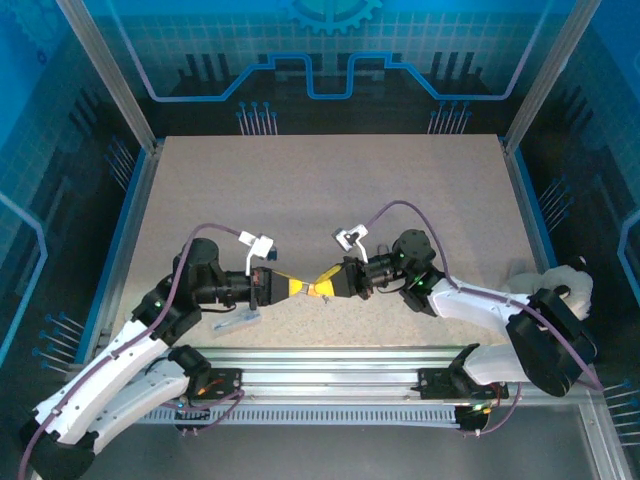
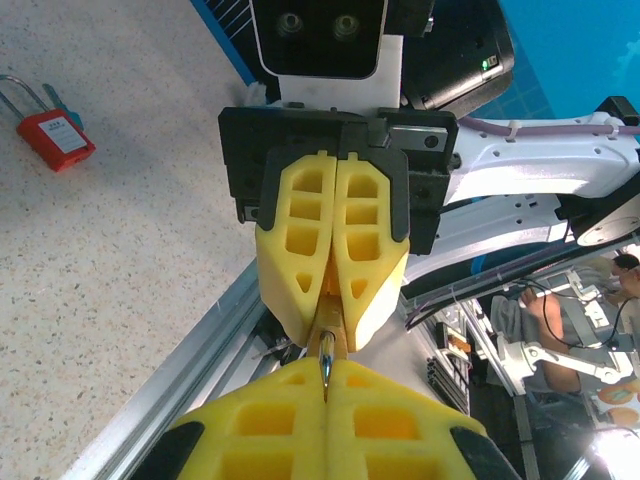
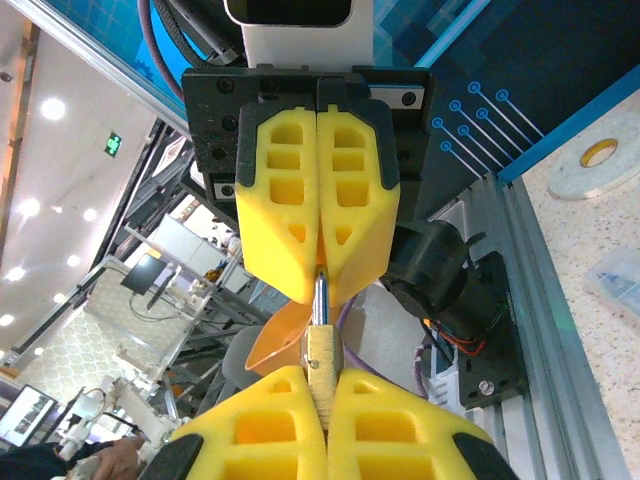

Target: Lock with the key

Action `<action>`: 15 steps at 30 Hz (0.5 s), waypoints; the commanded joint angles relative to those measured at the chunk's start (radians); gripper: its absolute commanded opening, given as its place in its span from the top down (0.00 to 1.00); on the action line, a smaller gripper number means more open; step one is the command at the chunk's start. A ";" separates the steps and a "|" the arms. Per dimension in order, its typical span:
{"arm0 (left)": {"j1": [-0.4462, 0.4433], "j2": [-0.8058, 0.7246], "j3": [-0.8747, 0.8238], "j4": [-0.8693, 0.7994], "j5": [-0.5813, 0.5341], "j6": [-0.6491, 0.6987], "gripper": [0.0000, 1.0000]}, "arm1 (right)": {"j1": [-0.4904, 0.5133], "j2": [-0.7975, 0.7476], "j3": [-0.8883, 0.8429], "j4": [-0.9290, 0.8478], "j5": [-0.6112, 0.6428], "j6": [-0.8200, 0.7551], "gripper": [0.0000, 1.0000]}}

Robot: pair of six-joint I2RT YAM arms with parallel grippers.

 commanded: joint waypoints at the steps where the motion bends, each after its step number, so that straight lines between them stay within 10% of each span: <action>1: -0.016 0.005 -0.030 0.030 -0.001 -0.019 1.00 | 0.031 0.013 0.056 0.110 0.031 0.066 1.00; 15: -0.042 -0.015 -0.110 0.173 -0.035 -0.092 1.00 | 0.104 0.016 0.114 -0.063 0.131 -0.089 1.00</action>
